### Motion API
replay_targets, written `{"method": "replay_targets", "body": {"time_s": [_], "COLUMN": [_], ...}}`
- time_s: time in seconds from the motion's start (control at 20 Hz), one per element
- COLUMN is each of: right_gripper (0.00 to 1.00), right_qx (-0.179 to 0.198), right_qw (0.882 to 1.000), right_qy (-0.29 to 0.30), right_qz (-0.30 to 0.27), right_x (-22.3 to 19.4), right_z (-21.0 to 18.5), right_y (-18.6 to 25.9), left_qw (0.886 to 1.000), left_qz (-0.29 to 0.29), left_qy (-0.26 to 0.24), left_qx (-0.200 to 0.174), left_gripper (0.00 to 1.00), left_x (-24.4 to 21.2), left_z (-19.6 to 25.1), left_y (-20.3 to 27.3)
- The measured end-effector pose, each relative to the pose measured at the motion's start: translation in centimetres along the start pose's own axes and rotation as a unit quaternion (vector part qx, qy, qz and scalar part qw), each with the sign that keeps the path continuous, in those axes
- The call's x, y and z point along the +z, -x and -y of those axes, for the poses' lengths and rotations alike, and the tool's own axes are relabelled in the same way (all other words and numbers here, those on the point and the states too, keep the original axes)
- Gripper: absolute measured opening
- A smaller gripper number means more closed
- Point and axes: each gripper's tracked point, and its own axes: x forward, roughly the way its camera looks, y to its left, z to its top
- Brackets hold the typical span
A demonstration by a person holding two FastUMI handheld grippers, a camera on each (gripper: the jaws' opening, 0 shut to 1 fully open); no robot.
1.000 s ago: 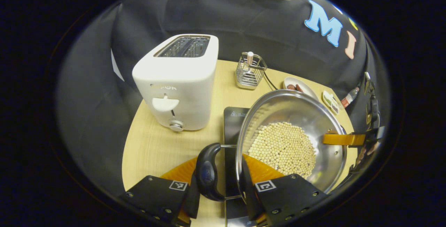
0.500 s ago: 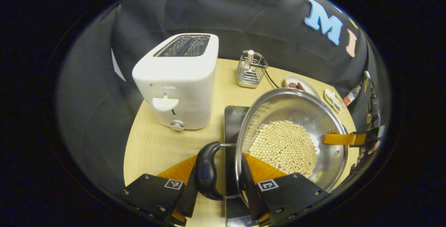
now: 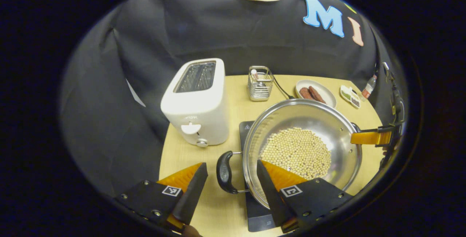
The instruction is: First push the handle of the pot to place it horizontally, then grasp the pot with both hands and set it on the induction cooktop.
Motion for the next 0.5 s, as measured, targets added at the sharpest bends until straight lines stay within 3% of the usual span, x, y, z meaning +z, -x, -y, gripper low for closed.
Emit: {"method": "replay_targets", "body": {"time_s": [0.1,0.5], "right_gripper": [1.0,0.98], "right_qx": [-0.014,-0.048], "right_qw": [0.999,0.988], "right_qy": [0.018,0.047], "right_qz": [0.028,0.138], "right_x": [0.6,1.5], "right_z": [1.1,6.8], "right_y": [2.9,14.2], "left_qw": [1.0,0.99], "left_qz": [0.021,0.136], "left_qy": [0.004,0.007], "left_qx": [0.004,0.024], "left_gripper": [0.8,0.83], "left_x": [1.3,6.2], "left_z": [0.6,6.9], "left_y": [2.6,13.8]}}
